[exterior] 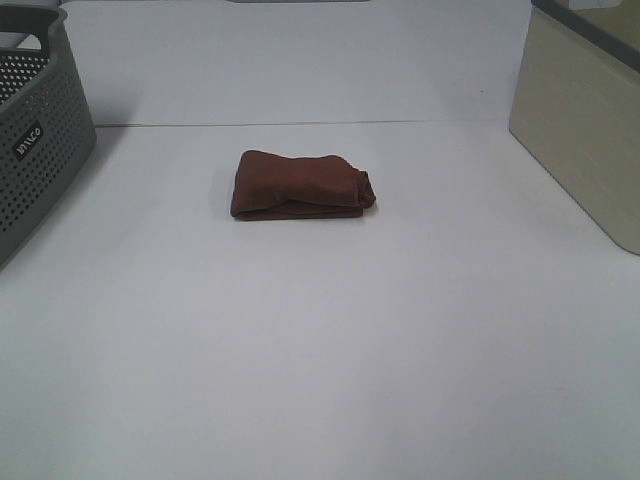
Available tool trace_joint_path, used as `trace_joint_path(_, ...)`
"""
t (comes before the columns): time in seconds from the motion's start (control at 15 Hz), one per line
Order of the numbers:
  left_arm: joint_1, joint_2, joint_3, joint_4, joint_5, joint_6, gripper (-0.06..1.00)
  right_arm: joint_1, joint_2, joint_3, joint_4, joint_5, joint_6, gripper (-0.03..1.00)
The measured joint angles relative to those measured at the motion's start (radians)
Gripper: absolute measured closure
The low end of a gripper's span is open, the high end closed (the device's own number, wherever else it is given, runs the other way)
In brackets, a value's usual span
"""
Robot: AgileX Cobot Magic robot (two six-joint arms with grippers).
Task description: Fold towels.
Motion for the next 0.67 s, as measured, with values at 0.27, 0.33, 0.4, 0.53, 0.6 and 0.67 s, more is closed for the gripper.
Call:
trace_joint_path(0.27, 0.0, 0.0, 0.0, 0.0, 0.0, 0.0, 0.26, 0.0, -0.062, 0.0, 0.0, -0.001, 0.0, 0.19)
trace_joint_path(0.33, 0.0, 0.0, 0.0, 0.0, 0.0, 0.0, 0.26, 0.0, -0.063, 0.0, 0.0, -0.001, 0.0, 0.19)
trace_joint_path(0.4, 0.0, 0.0, 0.0, 0.0, 0.0, 0.0, 0.26, 0.0, -0.063, 0.0, 0.0, -0.001, 0.0, 0.19)
trace_joint_path(0.53, 0.0, 0.0, 0.0, 0.0, 0.0, 0.0, 0.26, 0.0, -0.063, 0.0, 0.0, -0.001, 0.0, 0.19)
trace_joint_path(0.6, 0.0, 0.0, 0.0, 0.0, 0.0, 0.0, 0.26, 0.0, -0.063, 0.0, 0.0, -0.001, 0.0, 0.19)
trace_joint_path(0.67, 0.0, 0.0, 0.0, 0.0, 0.0, 0.0, 0.26, 0.0, -0.063, 0.0, 0.0, -0.001, 0.0, 0.19)
